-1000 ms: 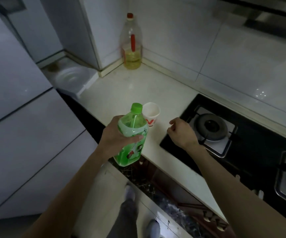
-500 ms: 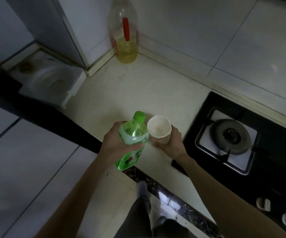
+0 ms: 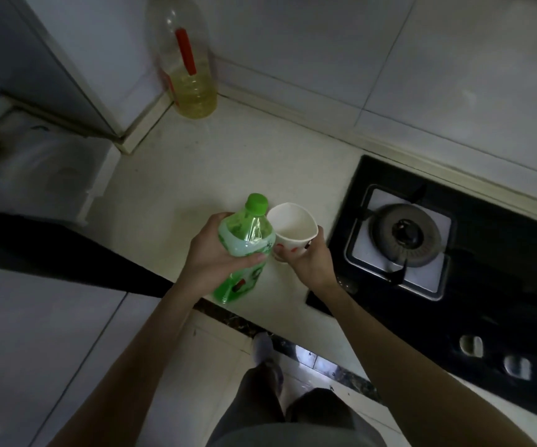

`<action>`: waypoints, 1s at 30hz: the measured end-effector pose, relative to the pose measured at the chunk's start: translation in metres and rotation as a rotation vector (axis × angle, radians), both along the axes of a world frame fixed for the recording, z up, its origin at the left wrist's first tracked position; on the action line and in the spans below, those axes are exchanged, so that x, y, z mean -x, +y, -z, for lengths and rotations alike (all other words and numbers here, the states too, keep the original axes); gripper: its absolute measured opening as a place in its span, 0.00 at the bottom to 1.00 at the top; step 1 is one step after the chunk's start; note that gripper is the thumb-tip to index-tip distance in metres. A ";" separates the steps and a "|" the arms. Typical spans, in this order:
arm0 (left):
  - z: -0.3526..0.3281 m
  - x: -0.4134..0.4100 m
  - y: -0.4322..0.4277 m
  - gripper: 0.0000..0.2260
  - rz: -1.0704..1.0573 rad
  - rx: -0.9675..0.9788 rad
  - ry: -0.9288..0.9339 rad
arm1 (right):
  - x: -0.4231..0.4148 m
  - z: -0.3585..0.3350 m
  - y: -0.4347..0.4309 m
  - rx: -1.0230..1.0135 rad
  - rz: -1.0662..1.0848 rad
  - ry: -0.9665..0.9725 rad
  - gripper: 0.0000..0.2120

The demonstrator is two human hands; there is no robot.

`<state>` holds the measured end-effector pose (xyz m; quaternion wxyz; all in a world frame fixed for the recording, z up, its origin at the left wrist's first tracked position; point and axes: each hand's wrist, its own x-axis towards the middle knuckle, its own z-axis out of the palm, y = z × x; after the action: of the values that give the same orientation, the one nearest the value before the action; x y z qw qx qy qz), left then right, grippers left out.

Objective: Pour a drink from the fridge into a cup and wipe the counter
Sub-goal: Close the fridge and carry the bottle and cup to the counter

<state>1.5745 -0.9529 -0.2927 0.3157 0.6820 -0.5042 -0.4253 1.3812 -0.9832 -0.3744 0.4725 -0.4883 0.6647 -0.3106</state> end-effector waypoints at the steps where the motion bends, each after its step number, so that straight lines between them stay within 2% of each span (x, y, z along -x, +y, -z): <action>1: -0.003 0.006 -0.003 0.34 0.020 0.009 -0.001 | 0.007 -0.006 0.003 0.014 0.020 -0.005 0.38; 13: -0.044 0.136 0.028 0.34 0.283 0.128 0.005 | 0.135 -0.051 0.093 0.221 0.362 -0.098 0.33; 26: -0.076 0.363 0.150 0.32 0.686 0.190 0.123 | 0.343 -0.097 0.295 0.388 0.773 -0.192 0.37; 30: -0.077 0.428 0.188 0.32 0.835 0.181 0.147 | 0.388 -0.102 0.357 0.405 0.928 -0.132 0.37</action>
<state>1.1463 -0.7648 -0.2155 0.2102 0.3570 -0.7484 -0.5180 0.9929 -0.6260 -0.2721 0.2217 -0.2027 0.7069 -0.6404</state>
